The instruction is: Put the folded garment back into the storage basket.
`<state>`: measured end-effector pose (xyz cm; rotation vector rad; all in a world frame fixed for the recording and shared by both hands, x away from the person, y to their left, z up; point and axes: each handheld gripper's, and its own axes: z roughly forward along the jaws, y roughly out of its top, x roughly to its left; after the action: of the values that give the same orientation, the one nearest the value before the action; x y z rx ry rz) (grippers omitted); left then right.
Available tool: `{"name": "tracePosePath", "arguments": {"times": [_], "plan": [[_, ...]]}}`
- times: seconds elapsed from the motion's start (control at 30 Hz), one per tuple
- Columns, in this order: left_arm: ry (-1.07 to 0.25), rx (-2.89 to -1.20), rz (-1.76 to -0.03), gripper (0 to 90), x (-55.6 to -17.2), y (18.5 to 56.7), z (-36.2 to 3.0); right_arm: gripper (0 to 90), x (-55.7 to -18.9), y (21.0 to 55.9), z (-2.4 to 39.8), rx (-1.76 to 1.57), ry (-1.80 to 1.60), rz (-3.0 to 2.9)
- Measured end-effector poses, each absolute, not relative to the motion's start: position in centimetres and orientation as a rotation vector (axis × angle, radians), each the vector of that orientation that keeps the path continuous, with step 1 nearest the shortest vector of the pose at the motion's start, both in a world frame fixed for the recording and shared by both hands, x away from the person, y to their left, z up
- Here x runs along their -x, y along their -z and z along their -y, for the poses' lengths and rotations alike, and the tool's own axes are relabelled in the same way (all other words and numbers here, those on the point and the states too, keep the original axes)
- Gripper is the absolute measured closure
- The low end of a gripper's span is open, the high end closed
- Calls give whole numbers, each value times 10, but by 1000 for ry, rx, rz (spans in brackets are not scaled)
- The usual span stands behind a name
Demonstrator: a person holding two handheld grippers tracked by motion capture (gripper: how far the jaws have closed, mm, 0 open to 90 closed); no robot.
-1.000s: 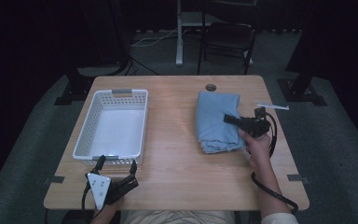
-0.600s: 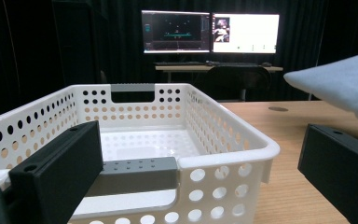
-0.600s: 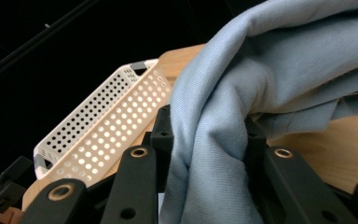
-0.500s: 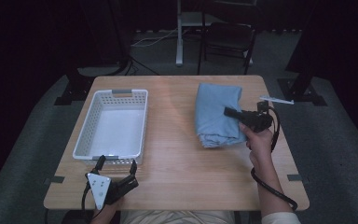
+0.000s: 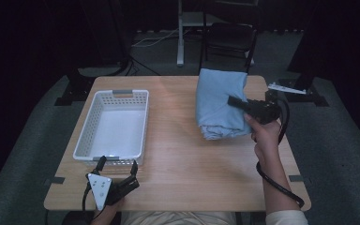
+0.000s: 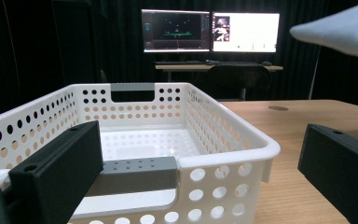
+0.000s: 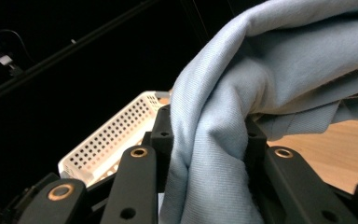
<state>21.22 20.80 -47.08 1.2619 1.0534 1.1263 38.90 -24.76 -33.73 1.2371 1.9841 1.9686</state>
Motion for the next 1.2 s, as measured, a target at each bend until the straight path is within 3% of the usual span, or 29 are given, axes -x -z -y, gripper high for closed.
{"name": "tracePosePath", "arguments": {"times": [0.5,1.2], "plan": [[-1122,-1266,-1050,11,-212,471,-208,679,-390,334,241,-1243,-2045,-1930],[-1121,-1272,-1054,11,-213,470,-208,678,-395,330,198,-1211,-2084,-1963]]}}
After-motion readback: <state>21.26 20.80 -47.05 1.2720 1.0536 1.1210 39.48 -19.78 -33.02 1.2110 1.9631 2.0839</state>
